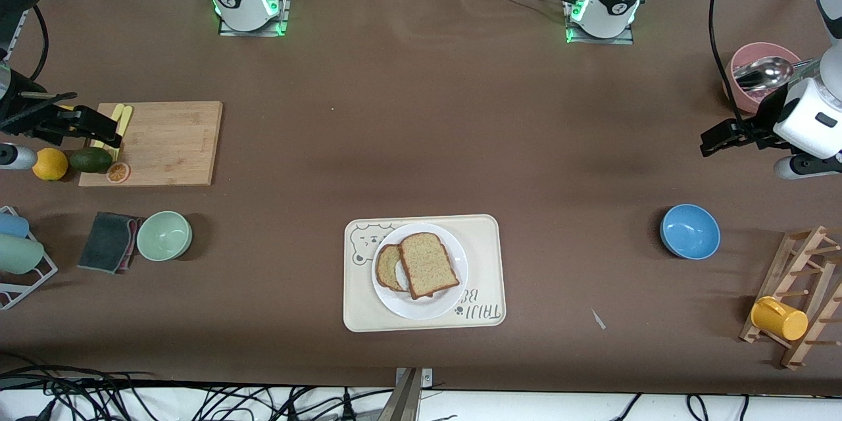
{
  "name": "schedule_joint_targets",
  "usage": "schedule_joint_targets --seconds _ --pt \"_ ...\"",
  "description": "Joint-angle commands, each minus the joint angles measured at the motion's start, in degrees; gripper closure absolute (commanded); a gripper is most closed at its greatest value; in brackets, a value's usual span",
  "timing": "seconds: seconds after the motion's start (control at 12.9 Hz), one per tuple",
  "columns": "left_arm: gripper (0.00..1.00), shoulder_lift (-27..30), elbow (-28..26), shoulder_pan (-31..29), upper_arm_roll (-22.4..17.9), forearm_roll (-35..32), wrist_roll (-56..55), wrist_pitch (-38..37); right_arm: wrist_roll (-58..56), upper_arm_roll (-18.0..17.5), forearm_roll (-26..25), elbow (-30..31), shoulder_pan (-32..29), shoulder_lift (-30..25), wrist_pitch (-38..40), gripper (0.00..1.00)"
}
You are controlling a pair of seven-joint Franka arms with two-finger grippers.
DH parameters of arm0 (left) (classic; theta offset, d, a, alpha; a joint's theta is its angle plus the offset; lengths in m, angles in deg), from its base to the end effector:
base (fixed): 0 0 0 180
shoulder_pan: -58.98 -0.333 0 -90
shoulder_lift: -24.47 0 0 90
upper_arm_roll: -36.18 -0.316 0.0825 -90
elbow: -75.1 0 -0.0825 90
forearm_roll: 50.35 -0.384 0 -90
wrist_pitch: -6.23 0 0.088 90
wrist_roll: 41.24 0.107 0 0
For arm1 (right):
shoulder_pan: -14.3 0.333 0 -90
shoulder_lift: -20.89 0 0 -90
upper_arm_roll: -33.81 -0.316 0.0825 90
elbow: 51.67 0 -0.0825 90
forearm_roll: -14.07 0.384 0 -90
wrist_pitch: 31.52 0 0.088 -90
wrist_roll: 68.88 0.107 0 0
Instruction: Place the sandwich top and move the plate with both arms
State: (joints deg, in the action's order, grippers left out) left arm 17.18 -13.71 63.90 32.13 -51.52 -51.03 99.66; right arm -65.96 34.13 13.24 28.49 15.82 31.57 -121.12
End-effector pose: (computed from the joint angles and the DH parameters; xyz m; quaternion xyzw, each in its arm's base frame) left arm 0.5953 -0.0094 0.5664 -0.9967 -0.0767 0.0217 0.0167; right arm 0.6104 0.0116 0.5962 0.9998 -0.0149 -0.0105 0.0081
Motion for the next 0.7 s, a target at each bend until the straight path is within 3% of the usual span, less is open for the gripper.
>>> schedule_joint_targets --seconds 0.0,0.62 --pt "0.00 1.1 -1.0 0.5 -0.6 1.1 0.3 0.2 0.0 -0.1 0.0 -1.6 -0.2 0.7 0.4 0.00" --pt "0.00 0.7 -0.3 0.2 -0.3 1.9 0.3 0.5 -0.1 0.0 0.0 -1.7 -0.4 0.6 0.4 0.00"
